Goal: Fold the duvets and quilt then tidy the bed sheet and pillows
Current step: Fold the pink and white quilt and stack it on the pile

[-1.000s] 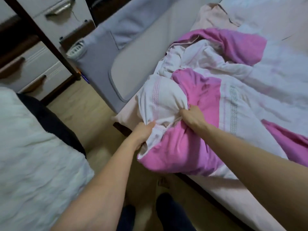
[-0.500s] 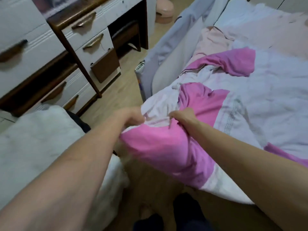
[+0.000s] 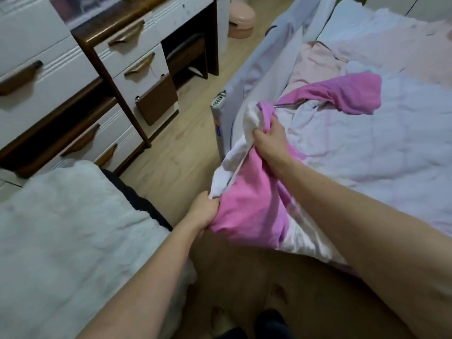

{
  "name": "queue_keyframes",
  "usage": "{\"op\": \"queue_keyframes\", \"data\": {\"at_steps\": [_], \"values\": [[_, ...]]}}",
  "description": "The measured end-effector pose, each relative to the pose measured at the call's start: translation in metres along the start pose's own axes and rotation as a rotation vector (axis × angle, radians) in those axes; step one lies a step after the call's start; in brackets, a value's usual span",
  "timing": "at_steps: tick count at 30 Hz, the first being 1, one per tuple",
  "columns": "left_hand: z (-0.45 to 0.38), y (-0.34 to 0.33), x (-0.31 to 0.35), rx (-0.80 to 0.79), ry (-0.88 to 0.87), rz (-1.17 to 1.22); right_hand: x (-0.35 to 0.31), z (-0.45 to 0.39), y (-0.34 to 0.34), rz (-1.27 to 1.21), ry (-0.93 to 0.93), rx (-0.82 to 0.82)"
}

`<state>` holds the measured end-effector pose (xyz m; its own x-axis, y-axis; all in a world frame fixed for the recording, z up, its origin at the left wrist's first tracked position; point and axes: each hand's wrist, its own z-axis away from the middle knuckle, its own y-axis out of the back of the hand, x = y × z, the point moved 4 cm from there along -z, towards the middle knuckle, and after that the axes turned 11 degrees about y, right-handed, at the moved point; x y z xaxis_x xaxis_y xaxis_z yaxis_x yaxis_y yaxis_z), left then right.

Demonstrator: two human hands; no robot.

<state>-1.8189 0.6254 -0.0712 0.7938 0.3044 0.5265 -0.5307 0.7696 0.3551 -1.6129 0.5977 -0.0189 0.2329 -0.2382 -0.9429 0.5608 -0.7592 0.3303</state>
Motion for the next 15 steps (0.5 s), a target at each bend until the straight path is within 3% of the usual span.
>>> {"op": "queue_keyframes", "data": {"at_steps": [2, 6, 12, 15], "values": [[-0.003, 0.012, 0.013, 0.077, -0.053, -0.002, 0.011, -0.015, -0.019, 0.028, -0.048, -0.082], [0.0, 0.025, 0.028, 0.067, -0.161, -0.087, 0.055, 0.032, -0.049, 0.083, -0.288, -0.454], [-0.01, 0.006, 0.034, -0.042, -0.05, 0.002, 0.086, 0.107, 0.02, 0.504, -0.043, -0.304], [-0.004, 0.003, 0.033, -0.048, 0.041, 0.097, 0.084, 0.164, 0.059, 0.678, 0.164, -0.271]]}}
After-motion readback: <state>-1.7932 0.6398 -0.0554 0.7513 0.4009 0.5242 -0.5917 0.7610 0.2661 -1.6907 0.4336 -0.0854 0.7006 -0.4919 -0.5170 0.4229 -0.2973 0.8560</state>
